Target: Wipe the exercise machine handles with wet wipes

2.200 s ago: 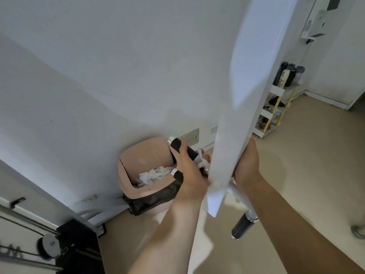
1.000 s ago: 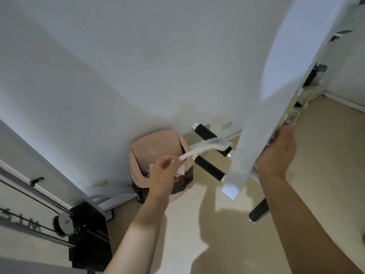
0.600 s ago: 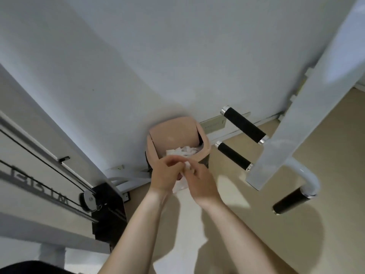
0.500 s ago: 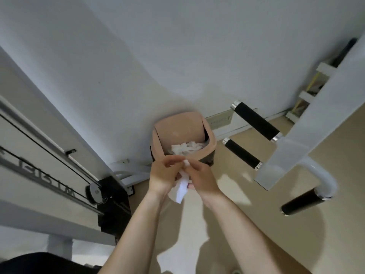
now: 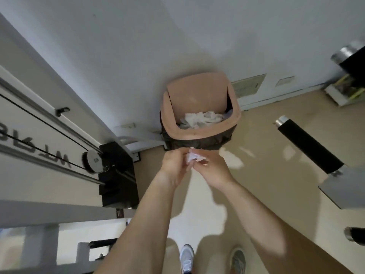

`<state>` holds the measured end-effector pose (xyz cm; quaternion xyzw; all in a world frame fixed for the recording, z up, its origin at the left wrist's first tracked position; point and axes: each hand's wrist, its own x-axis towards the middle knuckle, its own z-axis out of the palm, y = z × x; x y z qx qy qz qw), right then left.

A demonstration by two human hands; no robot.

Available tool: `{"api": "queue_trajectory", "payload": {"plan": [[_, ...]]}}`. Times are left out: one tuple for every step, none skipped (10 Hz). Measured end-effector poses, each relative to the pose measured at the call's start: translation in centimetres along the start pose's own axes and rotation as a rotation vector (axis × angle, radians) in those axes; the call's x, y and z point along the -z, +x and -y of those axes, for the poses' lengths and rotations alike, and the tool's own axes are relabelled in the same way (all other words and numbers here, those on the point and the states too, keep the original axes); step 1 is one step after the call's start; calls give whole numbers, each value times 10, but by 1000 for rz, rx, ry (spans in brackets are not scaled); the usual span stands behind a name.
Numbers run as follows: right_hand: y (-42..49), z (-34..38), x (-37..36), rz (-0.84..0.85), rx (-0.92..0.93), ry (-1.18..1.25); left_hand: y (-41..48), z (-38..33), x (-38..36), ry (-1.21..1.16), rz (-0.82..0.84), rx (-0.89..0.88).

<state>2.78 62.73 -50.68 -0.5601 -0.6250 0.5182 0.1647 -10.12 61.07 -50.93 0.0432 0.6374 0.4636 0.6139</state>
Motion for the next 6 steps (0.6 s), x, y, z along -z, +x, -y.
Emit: {"api": "queue_trajectory", "payload": {"plan": [[49,-24,8,-79,23,-78,44,-7,1,4,194,179],[123,-40,10,-64,75,-223,83,-19,3,96,103,119],[203,-37,5,-131,96,-304,117,-30,13,152,-79,-6],[258,-28,-12,2,49,-311,137,-34,29,177,-115,-43],[267,-46,-29,-11,-44,-371,143,-29,40,188,-157,-60],[241,-67,-34,-4,-117,-382,140,-22,44,159,-197,-30]]}}
